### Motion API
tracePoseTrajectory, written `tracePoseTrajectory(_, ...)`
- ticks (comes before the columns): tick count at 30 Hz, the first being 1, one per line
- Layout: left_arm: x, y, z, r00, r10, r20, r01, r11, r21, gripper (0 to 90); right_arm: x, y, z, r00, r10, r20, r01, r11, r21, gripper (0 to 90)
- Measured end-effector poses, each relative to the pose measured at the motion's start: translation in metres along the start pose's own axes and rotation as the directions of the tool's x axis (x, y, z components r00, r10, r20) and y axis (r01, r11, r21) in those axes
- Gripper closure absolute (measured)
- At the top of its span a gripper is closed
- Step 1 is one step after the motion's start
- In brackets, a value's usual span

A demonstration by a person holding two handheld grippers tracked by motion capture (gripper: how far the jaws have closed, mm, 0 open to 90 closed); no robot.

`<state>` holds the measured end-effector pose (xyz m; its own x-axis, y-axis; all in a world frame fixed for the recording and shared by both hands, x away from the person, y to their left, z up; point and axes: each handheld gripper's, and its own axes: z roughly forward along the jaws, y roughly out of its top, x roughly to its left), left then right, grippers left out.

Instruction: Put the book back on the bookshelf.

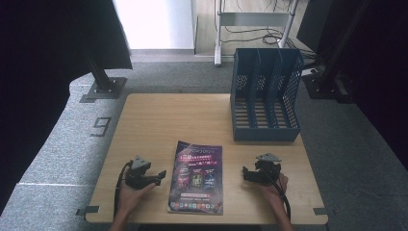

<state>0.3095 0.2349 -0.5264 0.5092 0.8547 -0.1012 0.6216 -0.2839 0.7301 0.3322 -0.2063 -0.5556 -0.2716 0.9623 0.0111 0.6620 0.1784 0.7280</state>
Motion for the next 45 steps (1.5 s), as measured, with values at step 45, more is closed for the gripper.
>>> tracePoseTrajectory(45, -0.004, 0.01, 0.001, 0.9987, -0.033, 0.037, 0.035, 0.9985, -0.042, 23.1, 0.078, 0.045, -0.016, 0.9768, -0.051, -0.208, 0.017, 0.987, -0.161, 19.0)
